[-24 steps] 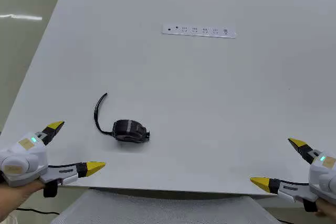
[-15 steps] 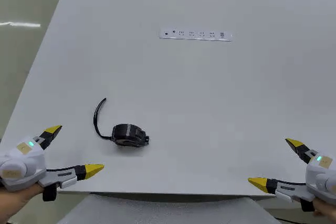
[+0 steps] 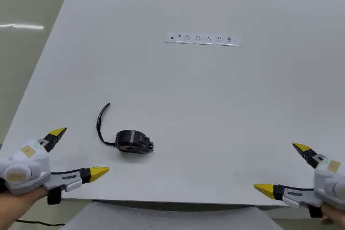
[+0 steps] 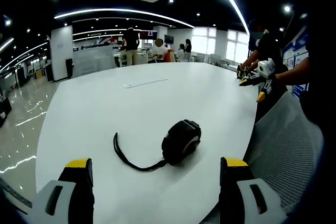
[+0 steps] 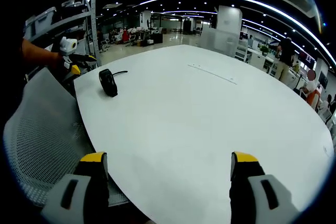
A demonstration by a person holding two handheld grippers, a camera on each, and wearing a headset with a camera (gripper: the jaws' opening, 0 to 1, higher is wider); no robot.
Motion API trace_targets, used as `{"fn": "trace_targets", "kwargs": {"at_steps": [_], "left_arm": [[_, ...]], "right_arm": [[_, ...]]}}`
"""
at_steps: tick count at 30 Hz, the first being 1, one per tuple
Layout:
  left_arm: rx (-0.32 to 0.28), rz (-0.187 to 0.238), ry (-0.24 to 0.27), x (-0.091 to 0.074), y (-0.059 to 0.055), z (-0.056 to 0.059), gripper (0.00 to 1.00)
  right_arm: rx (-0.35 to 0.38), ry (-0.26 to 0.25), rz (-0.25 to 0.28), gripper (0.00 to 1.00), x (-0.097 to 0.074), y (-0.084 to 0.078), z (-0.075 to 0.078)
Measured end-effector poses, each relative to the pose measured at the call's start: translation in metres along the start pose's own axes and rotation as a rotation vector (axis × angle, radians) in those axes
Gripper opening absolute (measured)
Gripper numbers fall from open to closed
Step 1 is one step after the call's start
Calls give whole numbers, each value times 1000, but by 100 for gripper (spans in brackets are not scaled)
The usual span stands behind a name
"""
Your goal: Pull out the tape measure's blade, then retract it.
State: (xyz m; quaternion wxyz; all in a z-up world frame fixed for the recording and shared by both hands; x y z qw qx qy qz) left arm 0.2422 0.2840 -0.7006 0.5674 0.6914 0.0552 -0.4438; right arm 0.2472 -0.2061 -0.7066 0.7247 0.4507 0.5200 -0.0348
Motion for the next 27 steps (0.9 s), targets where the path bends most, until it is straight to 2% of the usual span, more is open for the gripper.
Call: {"fn": "trace_targets", "kwargs": {"at_steps": [2, 4, 8, 10, 16, 20, 22, 27], "left_arm": [[3, -7, -4, 0, 1, -2, 98], [6, -5, -2, 0, 2, -4, 98], [3, -15, 0, 1, 0, -7, 99], [-1, -23, -3, 2, -1, -7, 100], [-2, -27, -6, 3, -2, -8, 100], [-15, -34, -4, 3, -2, -10, 100], [-13, -41, 1, 3, -2, -11, 100], [-2, -36, -2, 2, 1, -12, 100]], "right_arm": [[-32, -9, -15, 99, 2, 0, 0], [-34, -11, -16, 99, 3, 0, 2], [18, 18, -5, 100, 3, 2, 1], [24, -2, -18, 100, 4, -1, 5], [48, -1, -1, 100, 0, 3, 6], [36, 6, -10, 100, 2, 2, 3], [9, 6, 11, 100, 1, 3, 1], [1, 14, -23, 100, 5, -3, 0]]}}
Point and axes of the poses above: the centre of the closed fingertips' face, and the gripper's own axes: x roughly forward along the fingers, z roughly to its right, y roughly out of its top, the point moved 4 cm from there along -x, roughly backward along the fingers, and after that the axes turned 12 degrees about -z, right-handed, at the moved point
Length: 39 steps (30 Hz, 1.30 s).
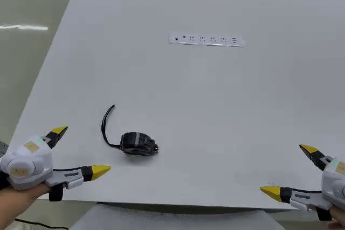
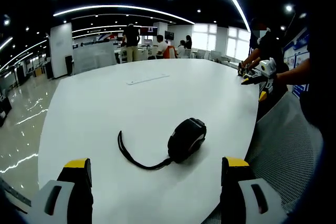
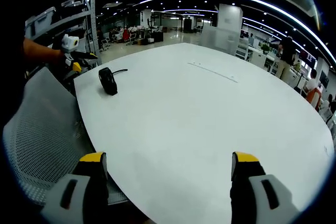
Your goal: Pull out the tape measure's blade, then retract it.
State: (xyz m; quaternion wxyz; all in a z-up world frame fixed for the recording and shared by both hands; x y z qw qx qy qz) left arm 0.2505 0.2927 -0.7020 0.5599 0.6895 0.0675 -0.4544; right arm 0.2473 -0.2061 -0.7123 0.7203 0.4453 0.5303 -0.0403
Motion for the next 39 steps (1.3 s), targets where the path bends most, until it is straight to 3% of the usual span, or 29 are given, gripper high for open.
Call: {"fn": "trace_targets", "kwargs": {"at_steps": [4, 11, 16, 20, 28, 35, 36, 37, 39], "left_arm": [[16, 0, 1, 0, 2, -1, 100], [73, -39, -20, 3, 5, -1, 99], [95, -55, -26, 7, 17, -8, 96], [146, -76, -57, 14, 30, -6, 97], [280, -162, -133, 29, 36, 8, 100], [350, -190, -166, 33, 44, 12, 100], [354, -200, -173, 33, 44, 13, 100], [374, -240, -188, 34, 40, 14, 100], [431, -272, -177, 36, 37, 12, 99]], "right_arm": [[-9, 16, -7, 100, 0, -1, -2], [-50, 27, 29, 100, 2, 5, -2], [-69, 38, 39, 99, 7, 15, -3], [-87, 45, 19, 100, 12, 21, -5], [-95, 51, 10, 100, 12, 28, -6], [-104, 46, 15, 100, 8, 30, -8], [-103, 45, 17, 100, 8, 30, -7], [-102, 44, 17, 100, 7, 30, -8], [-102, 42, 14, 100, 7, 30, -8]]}}
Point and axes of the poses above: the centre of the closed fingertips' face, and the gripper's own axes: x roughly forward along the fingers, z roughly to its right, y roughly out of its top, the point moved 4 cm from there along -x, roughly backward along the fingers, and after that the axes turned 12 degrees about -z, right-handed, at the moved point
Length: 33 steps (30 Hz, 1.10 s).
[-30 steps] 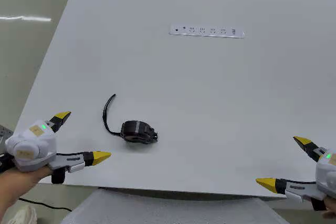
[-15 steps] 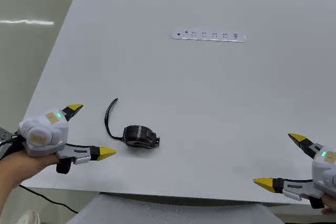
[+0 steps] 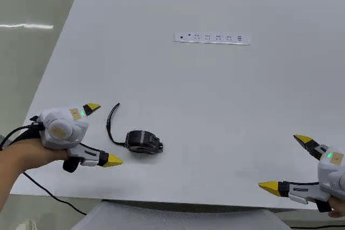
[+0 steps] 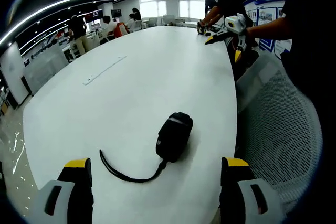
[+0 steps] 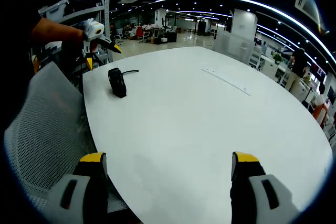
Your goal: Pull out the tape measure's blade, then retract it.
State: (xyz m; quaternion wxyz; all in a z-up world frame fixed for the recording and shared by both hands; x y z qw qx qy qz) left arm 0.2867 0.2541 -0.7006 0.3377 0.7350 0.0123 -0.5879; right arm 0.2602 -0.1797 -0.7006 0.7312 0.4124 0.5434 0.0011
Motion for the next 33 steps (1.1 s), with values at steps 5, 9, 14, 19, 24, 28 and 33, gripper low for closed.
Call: {"fn": "trace_targets", "kwargs": {"at_steps": [5, 9, 14, 19, 24, 28, 33], "left_arm": [[35, -2, -12, 0, 12, 3, 98], [73, -17, -10, 3, 22, 1, 98], [127, -39, -17, 10, 29, 2, 96], [187, -72, -27, 20, 31, 4, 93], [210, -88, -56, 29, 36, 9, 89], [230, -101, -77, 35, 39, 11, 86], [248, -135, -112, 44, 44, 17, 74]], "right_arm": [[3, -10, -6, 100, -1, 0, 0], [-23, -14, 11, 100, 1, 2, -2], [-15, -12, 12, 100, 2, 6, -2], [-20, -4, 6, 99, 5, 10, -3], [-38, -7, -6, 98, 10, 15, -3], [-47, -2, -5, 98, 13, 19, -5], [-47, 3, 4, 97, 16, 25, -7]]}}
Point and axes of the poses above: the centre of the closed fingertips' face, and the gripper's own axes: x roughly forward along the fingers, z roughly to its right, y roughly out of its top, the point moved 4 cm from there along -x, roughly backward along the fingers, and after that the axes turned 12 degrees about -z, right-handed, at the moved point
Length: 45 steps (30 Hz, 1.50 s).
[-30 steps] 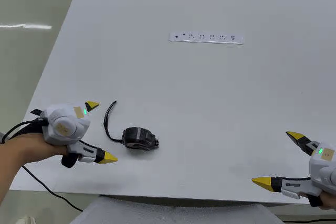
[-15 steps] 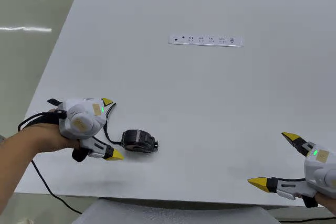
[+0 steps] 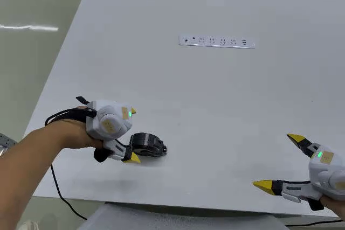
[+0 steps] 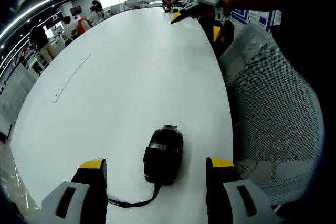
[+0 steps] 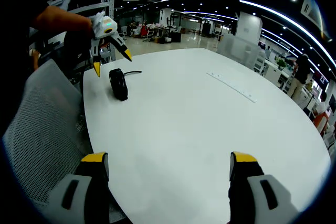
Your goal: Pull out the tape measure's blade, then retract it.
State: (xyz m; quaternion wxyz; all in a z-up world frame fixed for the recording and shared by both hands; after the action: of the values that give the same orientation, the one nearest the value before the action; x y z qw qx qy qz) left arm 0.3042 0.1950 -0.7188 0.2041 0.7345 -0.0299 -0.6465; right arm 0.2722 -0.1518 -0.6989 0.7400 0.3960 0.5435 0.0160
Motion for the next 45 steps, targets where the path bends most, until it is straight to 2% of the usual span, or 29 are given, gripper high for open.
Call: {"fn": "trace_targets", "kwargs": {"at_steps": [10, 14, 18, 21, 26, 34, 45], "left_arm": [[53, -81, -60, 24, 8, 11, 63], [70, -102, -63, 28, 7, 12, 58], [111, -138, -50, 33, 5, 9, 39], [134, -151, -37, 35, 4, 8, 37], [155, -156, -37, 35, 5, 10, 33], [145, -152, -34, 36, 5, 9, 32], [147, -137, -44, 36, 5, 9, 31]], "right_arm": [[-21, 26, 11, 97, 8, 8, -7], [-21, 36, 15, 97, 10, 10, -8], [-20, 42, 18, 97, 11, 12, -10], [-22, 47, 16, 97, 12, 12, -11], [-26, 55, 16, 97, 12, 13, -11], [-33, 61, 17, 98, 14, 18, -11], [-63, 62, 43, 98, 13, 26, -3]]}}
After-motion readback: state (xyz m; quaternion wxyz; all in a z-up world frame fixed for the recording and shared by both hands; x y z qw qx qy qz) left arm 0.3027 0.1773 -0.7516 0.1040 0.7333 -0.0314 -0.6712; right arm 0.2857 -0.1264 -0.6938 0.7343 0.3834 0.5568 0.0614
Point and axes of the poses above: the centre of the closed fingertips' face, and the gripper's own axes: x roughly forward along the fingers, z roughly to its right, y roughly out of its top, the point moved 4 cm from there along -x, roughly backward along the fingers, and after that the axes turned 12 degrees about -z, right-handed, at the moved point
